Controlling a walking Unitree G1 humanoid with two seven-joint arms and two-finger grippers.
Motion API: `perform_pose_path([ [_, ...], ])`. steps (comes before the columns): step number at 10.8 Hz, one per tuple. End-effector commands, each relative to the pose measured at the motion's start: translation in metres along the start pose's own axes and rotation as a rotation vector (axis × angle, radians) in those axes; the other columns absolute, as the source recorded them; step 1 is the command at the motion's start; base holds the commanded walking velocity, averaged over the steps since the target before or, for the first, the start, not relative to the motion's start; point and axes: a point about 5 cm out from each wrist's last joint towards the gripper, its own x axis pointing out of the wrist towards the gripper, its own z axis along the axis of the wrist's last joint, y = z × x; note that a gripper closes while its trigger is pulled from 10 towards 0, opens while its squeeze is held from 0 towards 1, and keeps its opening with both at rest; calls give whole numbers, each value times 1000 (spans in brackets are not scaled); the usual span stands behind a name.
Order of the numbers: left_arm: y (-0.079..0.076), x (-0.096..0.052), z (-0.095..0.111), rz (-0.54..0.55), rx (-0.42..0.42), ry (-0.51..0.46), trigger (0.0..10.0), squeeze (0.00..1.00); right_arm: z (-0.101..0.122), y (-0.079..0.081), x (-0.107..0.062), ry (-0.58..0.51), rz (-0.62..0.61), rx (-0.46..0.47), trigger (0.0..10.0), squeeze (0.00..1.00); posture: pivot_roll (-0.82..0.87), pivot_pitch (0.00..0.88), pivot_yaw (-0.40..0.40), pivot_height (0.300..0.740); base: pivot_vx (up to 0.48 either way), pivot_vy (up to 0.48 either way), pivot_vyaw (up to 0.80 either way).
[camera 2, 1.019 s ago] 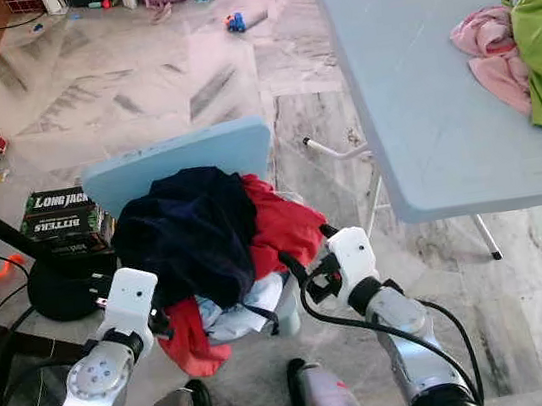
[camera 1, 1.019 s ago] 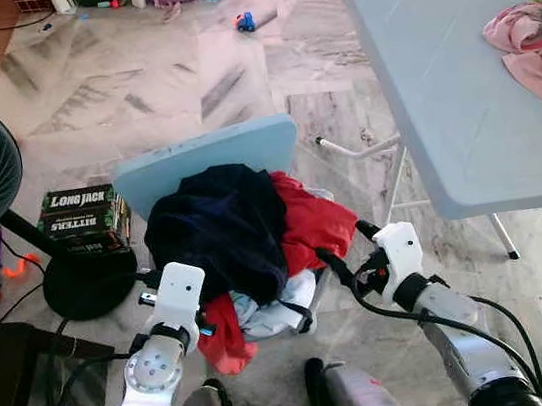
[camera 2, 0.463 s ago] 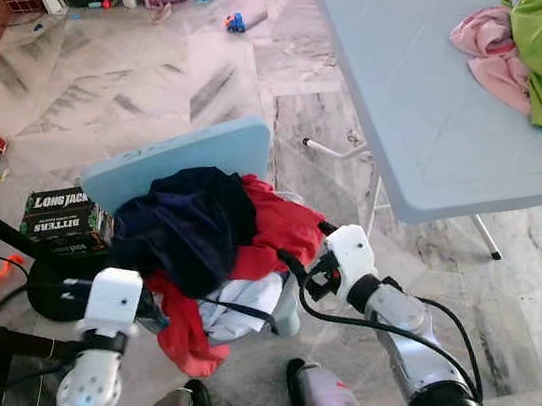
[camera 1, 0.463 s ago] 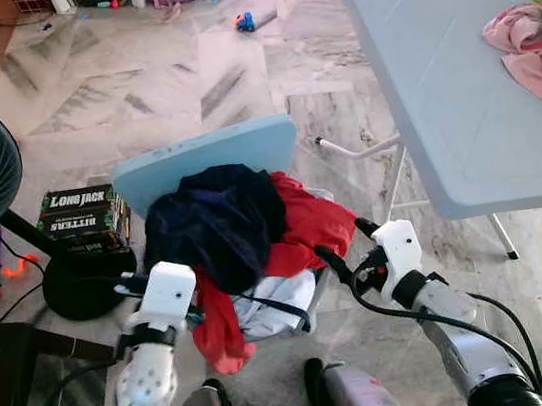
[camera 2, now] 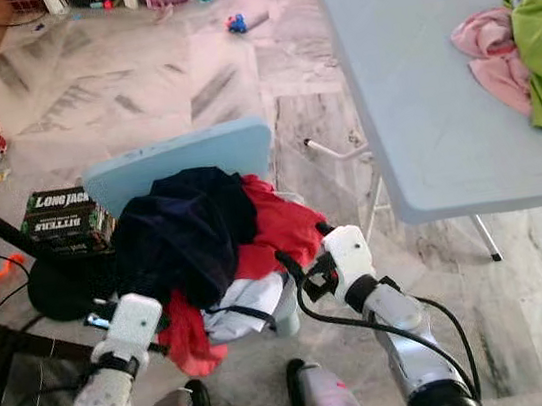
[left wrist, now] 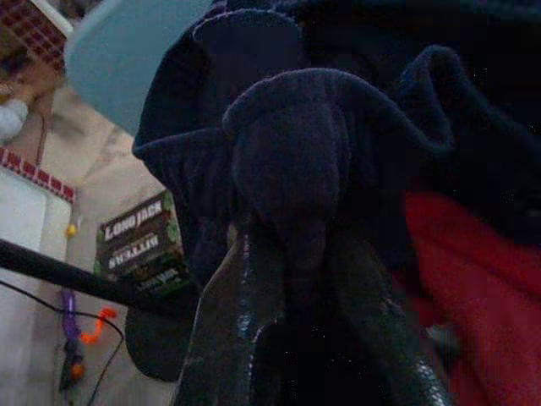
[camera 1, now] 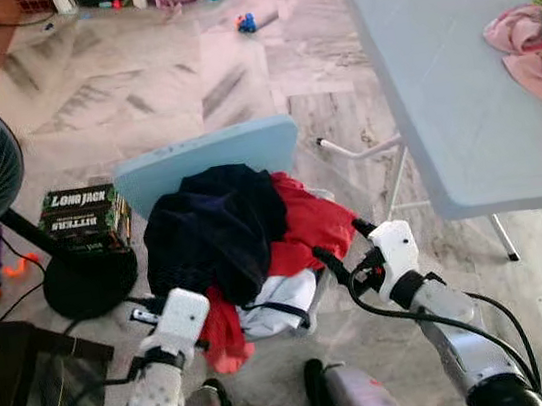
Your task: Hang hanger
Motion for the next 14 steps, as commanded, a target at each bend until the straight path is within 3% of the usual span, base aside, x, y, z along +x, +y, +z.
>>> perform_pose_path([
  [1,1,-3,-8,-11,20,57,10000,1000,-5,-1,-4,21,-2,1,10000,0,49,225,-83,740,0,0,0],
  [2,9,-4,-9,30,83,69,10000,1000,-5,-1,-4,22,1,1,10000,0,49,225,-83,740,0,0,0],
  [3,11,-9,-6,40,64,75,10000,0,-6,-1,-4,24,2,1,10000,0,51,228,-83,740,0,0,0],
  [4,8,-15,-5,16,18,101,10000,420,-6,-1,-4,25,3,2,10000,0,51,228,-83,740,0,0,0],
  [5,5,-19,-6,-9,-5,128,10000,1000,-6,0,-4,27,6,2,10000,0,59,230,-81,740,0,0,0],
  [6,6,-22,-4,-12,22,129,10000,863,-6,1,-3,25,9,5,10000,0,61,232,-82,740,0,0,0],
  [7,6,-24,-2,-7,23,124,10000,0,-6,1,-3,25,11,6,10000,0,63,233,-80,740,0,0,0],
  [10,11,-27,2,-1,54,120,10000,0,-7,2,-2,27,11,7,10000,0,64,234,-76,740,0,0,0],
  [11,13,-27,3,3,28,133,10000,0,-7,2,-2,26,10,9,10000,0,64,233,-76,740,0,0,0],
  [12,14,-27,5,0,0,132,10000,110,-7,2,-2,27,11,10,10000,0,66,234,-74,740,0,0,0],
  [13,12,-27,4,-29,-43,151,10000,1000,-7,3,-2,26,14,11,10000,0,70,233,-74,740,0,0,0],
  [14,9,-29,1,-47,-51,173,10000,1000,-7,4,-1,25,17,10,10000,0,70,233,-74,740,0,0,0],
])
